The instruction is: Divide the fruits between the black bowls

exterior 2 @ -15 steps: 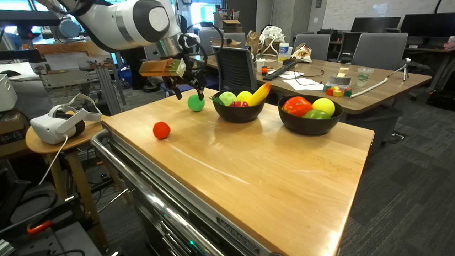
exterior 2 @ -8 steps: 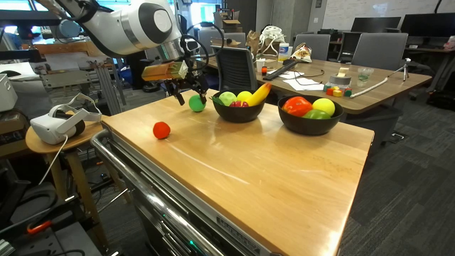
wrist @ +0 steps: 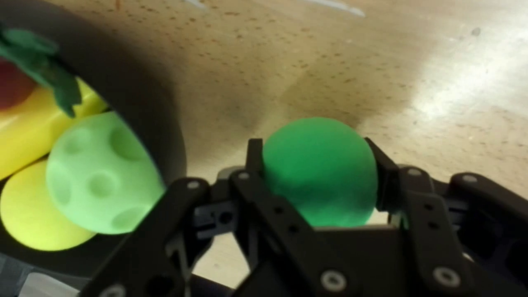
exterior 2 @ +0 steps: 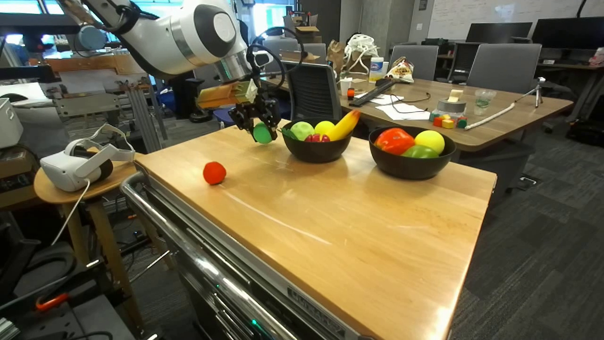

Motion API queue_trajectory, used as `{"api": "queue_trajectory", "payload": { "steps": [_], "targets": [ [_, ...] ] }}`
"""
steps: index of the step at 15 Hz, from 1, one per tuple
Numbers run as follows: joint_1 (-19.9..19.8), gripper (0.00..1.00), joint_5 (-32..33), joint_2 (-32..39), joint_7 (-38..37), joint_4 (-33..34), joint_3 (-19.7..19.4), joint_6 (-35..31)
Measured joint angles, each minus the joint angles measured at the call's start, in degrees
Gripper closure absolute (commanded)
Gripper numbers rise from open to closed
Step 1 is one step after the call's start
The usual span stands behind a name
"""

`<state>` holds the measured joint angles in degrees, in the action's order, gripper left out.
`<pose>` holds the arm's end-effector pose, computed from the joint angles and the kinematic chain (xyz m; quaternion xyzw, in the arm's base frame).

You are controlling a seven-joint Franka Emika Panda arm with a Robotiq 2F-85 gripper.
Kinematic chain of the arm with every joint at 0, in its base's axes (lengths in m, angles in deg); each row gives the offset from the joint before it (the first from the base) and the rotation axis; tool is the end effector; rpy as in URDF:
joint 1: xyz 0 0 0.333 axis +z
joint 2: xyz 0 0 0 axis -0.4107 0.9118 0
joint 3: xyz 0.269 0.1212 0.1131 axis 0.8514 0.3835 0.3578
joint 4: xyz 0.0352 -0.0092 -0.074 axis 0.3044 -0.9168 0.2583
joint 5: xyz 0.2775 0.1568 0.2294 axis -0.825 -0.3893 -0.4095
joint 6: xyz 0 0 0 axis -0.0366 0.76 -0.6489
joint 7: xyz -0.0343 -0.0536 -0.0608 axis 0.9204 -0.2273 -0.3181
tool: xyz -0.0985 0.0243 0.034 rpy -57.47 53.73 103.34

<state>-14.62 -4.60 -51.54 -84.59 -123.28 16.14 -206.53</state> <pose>0.5908 0.1098 0.2946 0.9724 0.1692 0.1204 0.1066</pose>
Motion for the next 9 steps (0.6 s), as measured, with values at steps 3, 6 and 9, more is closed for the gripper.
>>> {"api": "queue_trajectory", "payload": {
  "steps": [3, 6, 9],
  "targets": [
    [0.04, 0.7, 2.42, -0.53, -0.03, 2.52, -1.05, -0.27],
    [-0.51, 0.7, 8.18, -3.89, -0.19, 5.71, -5.02, -0.92],
    [-3.57, 0.7, 12.04, -7.48, -1.19, 9.04, -8.74, -0.81]
  ]
}}
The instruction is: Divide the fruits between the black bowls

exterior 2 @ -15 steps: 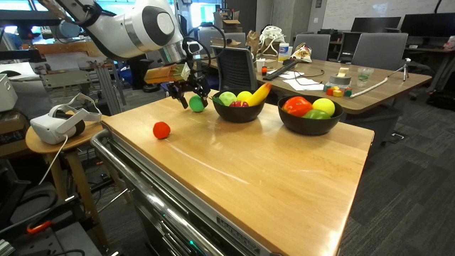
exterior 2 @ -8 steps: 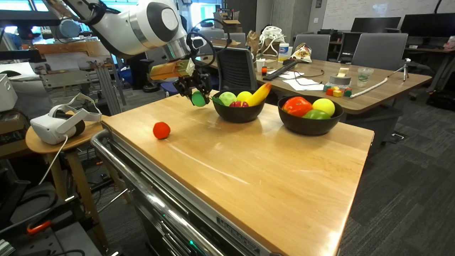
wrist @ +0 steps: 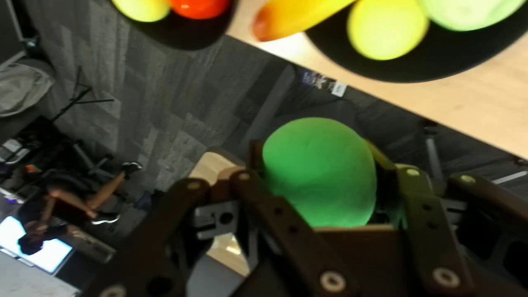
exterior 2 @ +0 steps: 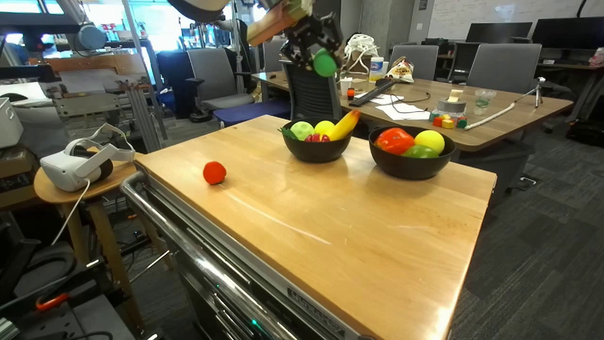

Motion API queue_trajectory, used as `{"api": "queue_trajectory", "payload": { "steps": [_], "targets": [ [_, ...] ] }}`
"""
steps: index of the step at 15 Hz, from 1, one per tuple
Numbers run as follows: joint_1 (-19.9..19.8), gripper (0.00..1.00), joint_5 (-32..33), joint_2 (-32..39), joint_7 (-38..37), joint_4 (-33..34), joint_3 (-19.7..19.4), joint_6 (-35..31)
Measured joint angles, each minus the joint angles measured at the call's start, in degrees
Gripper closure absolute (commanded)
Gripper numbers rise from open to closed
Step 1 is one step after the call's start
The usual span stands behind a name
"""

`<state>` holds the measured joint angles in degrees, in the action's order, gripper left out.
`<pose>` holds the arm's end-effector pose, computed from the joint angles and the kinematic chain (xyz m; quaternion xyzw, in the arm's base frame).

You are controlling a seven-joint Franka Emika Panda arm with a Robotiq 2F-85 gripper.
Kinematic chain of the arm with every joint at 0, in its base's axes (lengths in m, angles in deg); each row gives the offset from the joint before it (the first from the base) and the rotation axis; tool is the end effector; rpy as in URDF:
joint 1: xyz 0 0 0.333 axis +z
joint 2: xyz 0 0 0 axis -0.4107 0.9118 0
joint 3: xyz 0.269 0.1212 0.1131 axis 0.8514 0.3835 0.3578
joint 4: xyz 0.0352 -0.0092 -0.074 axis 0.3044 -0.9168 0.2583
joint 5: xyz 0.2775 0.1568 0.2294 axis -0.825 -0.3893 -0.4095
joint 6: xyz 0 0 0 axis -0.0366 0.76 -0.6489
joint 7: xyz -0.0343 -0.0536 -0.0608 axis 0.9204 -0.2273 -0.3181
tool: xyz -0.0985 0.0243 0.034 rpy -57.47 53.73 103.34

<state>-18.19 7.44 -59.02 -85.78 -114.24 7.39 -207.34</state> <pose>0.6345 -0.0109 0.4498 0.9364 0.1174 0.2533 0.2129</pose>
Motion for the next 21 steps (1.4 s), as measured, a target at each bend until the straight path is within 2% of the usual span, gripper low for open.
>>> {"api": "queue_trajectory", "payload": {
  "steps": [4, 8, 14, 21],
  "targets": [
    [-6.16, 0.7, 1.83, 1.65, -2.63, 7.38, -3.81, 0.02],
    [-9.61, 0.7, 0.05, 10.33, -6.2, 15.92, -5.5, 0.34],
    [-10.72, 0.7, -12.3, 22.13, -5.02, 26.03, -5.09, 7.86],
    [-11.16, 0.7, -20.37, 24.86, -3.38, 31.41, -4.52, 20.7]
  ]
}}
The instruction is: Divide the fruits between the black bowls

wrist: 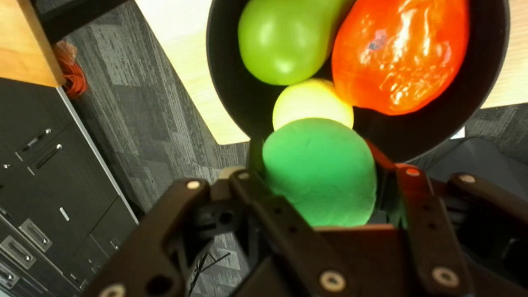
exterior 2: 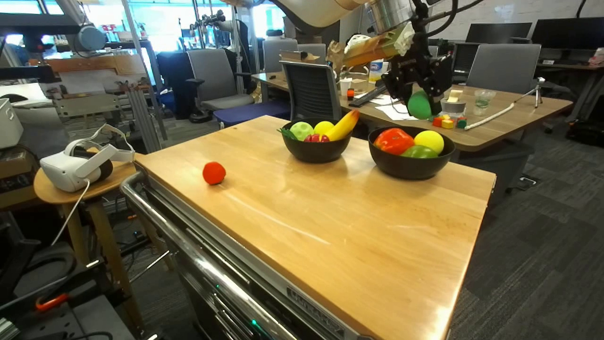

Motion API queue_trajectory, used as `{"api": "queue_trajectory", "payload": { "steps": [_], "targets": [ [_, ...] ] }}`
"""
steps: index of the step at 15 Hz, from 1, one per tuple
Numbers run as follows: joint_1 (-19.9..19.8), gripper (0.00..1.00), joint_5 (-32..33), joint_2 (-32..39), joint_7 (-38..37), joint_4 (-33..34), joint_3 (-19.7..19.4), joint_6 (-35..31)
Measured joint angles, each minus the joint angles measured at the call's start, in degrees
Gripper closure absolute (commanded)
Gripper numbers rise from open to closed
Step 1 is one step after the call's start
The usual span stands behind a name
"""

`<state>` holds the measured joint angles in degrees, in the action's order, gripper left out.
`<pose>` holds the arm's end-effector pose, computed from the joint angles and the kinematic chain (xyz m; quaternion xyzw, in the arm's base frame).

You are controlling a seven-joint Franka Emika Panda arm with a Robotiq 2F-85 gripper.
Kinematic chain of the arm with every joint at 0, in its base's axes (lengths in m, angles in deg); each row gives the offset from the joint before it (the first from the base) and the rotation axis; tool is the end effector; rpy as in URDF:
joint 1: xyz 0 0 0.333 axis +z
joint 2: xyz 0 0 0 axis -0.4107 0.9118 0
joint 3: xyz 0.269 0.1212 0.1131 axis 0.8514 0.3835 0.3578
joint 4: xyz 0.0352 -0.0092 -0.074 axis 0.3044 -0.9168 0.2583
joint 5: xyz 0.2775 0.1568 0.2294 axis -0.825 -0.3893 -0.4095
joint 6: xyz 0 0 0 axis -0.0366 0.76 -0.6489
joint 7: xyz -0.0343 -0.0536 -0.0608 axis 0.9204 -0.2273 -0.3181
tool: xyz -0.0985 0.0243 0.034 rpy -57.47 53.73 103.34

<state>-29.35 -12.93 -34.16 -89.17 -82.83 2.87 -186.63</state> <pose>0.7158 -0.2048 0.3920 0.9588 -0.1747 0.1275 0.1842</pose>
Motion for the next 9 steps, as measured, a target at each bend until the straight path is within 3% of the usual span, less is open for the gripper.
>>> {"api": "queue_trajectory", "payload": {
  "steps": [9],
  "targets": [
    [-0.21, 0.7, -1.83, 1.34, 0.49, 0.3, 0.65, 8.72]
  ]
}}
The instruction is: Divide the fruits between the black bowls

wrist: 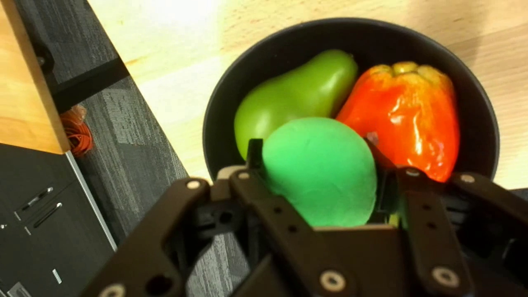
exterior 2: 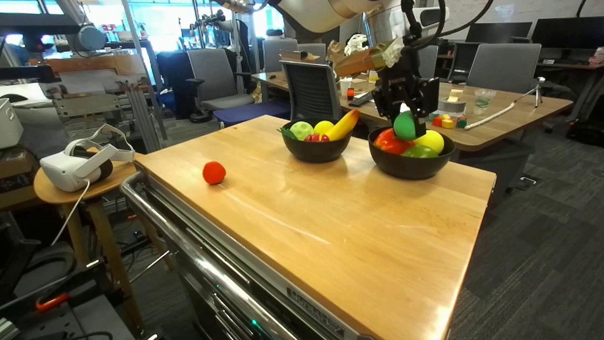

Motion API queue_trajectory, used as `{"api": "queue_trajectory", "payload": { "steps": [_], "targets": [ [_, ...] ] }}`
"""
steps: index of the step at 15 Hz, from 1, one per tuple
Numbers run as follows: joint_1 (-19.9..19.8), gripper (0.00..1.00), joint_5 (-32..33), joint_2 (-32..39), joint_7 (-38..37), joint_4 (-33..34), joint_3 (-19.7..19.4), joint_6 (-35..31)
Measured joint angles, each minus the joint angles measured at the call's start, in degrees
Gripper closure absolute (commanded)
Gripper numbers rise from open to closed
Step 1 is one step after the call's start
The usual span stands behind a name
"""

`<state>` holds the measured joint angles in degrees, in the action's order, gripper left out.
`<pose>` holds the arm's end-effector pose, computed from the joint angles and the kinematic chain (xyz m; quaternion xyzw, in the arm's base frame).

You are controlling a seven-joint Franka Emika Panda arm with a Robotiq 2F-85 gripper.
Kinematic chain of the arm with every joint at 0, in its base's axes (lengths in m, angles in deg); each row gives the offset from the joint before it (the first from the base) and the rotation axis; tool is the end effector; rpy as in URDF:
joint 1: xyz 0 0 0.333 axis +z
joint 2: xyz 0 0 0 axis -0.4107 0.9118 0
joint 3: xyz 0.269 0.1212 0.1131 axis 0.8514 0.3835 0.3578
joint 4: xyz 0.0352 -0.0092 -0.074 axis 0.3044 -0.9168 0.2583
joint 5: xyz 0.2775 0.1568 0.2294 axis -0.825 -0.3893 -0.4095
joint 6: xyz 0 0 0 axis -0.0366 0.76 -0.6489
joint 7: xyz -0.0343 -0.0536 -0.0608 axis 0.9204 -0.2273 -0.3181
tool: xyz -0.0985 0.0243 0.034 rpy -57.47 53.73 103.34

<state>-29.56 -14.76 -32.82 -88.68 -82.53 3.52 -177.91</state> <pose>0.7044 -0.2034 0.3614 0.9655 -0.1894 0.0446 0.1730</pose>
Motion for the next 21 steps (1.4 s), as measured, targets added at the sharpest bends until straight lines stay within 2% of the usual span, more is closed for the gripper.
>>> {"api": "queue_trajectory", "payload": {
  "steps": [1, 2, 4, 7, 11, 15, 21],
  "targets": [
    [0.0, 0.62, -0.01, 0.42, 0.0, 0.01, 0.07, 0.33],
    [0.0, 0.2, -0.01, 0.72, 0.0, 0.03, 0.1, 0.6],
    [0.0, 0.2, -0.01, 0.91, 0.0, 0.21, 0.12, 1.06],
    [0.1, 0.0, -0.01, 0.83, -0.22, 0.81, 0.12, 1.09],
    [1.01, 0.0, 0.16, -1.83, -1.36, 1.28, 0.1, 1.01],
    [3.38, 0.0, 0.56, -7.95, -2.35, -0.92, 0.56, -0.05],
    [7.25, 0.0, 2.34, -22.7, -2.48, -16.59, 4.56, -15.45]
  ]
}}
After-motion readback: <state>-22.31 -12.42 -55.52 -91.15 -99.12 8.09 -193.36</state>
